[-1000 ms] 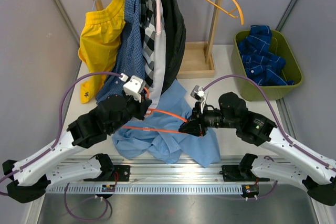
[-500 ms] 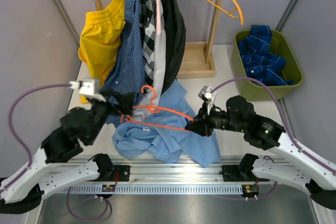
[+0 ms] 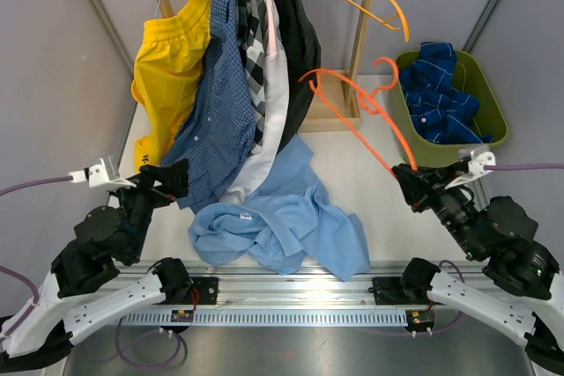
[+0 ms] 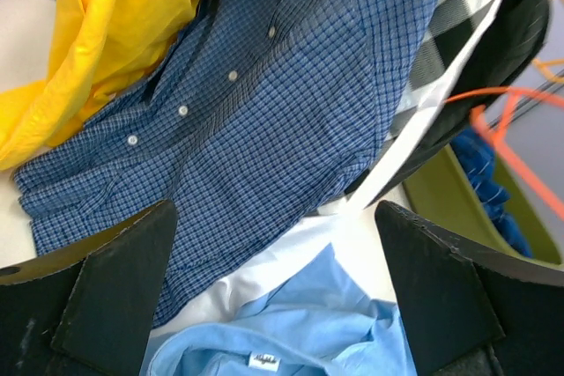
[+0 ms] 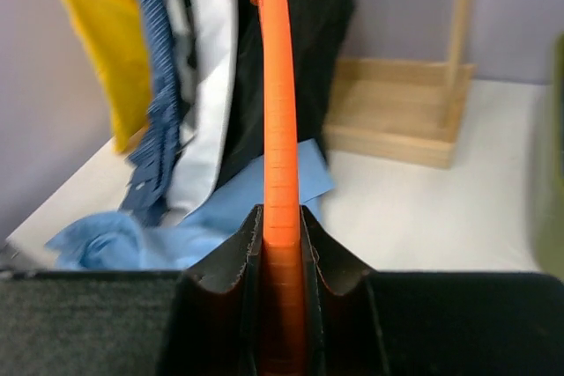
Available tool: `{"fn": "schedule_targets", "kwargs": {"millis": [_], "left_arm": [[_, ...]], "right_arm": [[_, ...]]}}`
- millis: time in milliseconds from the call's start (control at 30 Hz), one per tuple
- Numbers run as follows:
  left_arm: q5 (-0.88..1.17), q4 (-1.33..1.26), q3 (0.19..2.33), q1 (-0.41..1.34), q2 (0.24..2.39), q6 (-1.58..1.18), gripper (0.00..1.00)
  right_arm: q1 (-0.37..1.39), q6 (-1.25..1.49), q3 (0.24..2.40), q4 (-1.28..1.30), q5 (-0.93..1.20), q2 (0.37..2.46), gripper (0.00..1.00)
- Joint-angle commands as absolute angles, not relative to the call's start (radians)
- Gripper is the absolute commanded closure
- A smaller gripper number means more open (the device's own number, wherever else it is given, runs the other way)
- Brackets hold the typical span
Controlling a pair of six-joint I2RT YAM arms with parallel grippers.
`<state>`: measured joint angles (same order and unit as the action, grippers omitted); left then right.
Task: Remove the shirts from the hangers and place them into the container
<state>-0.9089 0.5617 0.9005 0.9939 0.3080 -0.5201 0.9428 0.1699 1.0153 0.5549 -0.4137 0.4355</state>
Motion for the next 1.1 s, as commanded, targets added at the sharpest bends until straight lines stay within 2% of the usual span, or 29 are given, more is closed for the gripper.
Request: {"fn": "schedule_targets", "kwargs": {"millis": [0,133,300,467,933,1033,1067], "left_arm": [[-0.91,0.598,0.9,0.994,0.371,-0.594,0.01],[-0.881,0.551,0.876,0.994,0.383,-0.581,0.01],[-0.856,0.52,0.873,0.994,0.402,-0.566,0.01],[-0.828,0.503,0.871,0.994,0.425,-0.563,0.01],[-0.723,0.445,0.789,0.994,0.387,-0.557,0.01],[-0.712,0.437,0.776,0.994,0.365,-0.56,0.01],[-0.709,0.431,0.769,0.994,0.361,-0.561,0.01]], "right_arm": [[0.943,0.103,1.078,0.537,-0.733,0.381,1.0],[0.945,0.029,1.034,0.402,-0.807,0.234,1.0],[0.945,0.064,1.048,0.446,-0.868,0.271,1.0],[0.945,0.11,1.094,0.497,-0.896,0.403,1.0],[0.943,0.094,1.27,0.44,-0.669,0.824,1.0],[0.886,0.087,1.314,0.414,-0.588,0.909,1.0],[0.85,0.095,1.345,0.413,-0.492,0.934,1.0]]}}
